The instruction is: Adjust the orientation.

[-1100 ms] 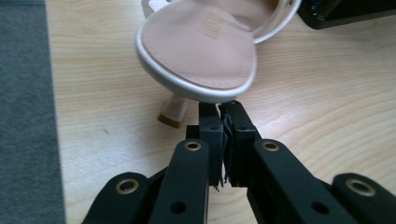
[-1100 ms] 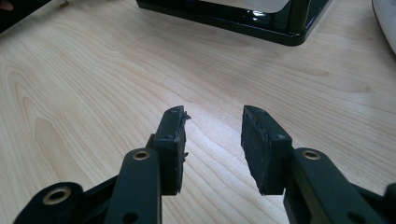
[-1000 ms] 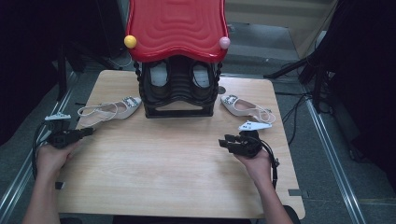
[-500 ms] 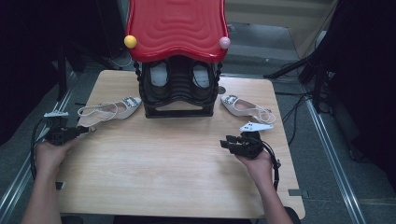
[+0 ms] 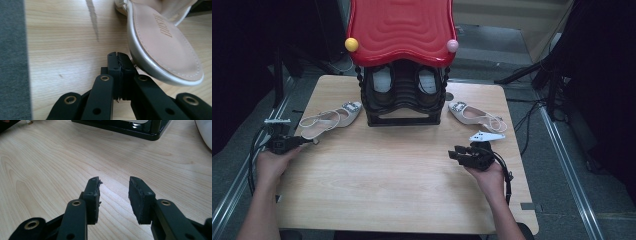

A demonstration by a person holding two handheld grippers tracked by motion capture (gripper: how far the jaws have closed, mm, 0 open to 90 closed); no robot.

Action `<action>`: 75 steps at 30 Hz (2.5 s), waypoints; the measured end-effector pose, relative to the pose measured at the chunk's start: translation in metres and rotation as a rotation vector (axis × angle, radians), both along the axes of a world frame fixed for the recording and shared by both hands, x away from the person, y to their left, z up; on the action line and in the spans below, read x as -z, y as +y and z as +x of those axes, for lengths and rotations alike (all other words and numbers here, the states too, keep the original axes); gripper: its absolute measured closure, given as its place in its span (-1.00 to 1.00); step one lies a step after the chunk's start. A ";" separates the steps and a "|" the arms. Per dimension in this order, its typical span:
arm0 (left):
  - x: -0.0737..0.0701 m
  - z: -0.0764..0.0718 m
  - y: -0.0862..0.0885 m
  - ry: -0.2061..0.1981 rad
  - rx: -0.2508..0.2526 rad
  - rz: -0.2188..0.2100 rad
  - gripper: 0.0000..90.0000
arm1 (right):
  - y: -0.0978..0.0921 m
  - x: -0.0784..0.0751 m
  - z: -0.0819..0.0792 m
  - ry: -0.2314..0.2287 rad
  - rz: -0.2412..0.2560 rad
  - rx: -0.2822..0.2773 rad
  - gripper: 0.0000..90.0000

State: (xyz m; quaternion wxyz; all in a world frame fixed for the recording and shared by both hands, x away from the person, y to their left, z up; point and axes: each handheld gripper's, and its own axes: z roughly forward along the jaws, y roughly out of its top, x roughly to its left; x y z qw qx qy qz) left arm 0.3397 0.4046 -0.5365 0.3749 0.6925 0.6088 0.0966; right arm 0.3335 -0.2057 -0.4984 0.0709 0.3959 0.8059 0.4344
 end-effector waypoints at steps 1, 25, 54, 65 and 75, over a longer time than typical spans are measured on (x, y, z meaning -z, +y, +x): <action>-0.001 0.000 -0.002 0.003 0.007 0.004 1.00 | 0.000 0.000 0.000 0.001 -0.001 0.000 0.38; -0.009 0.003 -0.054 0.016 0.055 -0.036 0.93 | 0.001 0.003 0.001 0.004 -0.017 0.008 0.38; -0.036 0.011 -0.039 0.038 0.004 0.021 -0.07 | 0.002 0.002 0.001 -0.017 -0.020 0.016 0.34; -0.055 0.022 -0.034 0.034 -0.027 0.008 -0.05 | 0.002 0.001 0.000 -0.022 -0.022 0.019 0.34; -0.074 0.031 -0.038 0.017 -0.026 0.017 -0.05 | 0.002 0.002 0.000 -0.017 -0.024 0.023 0.34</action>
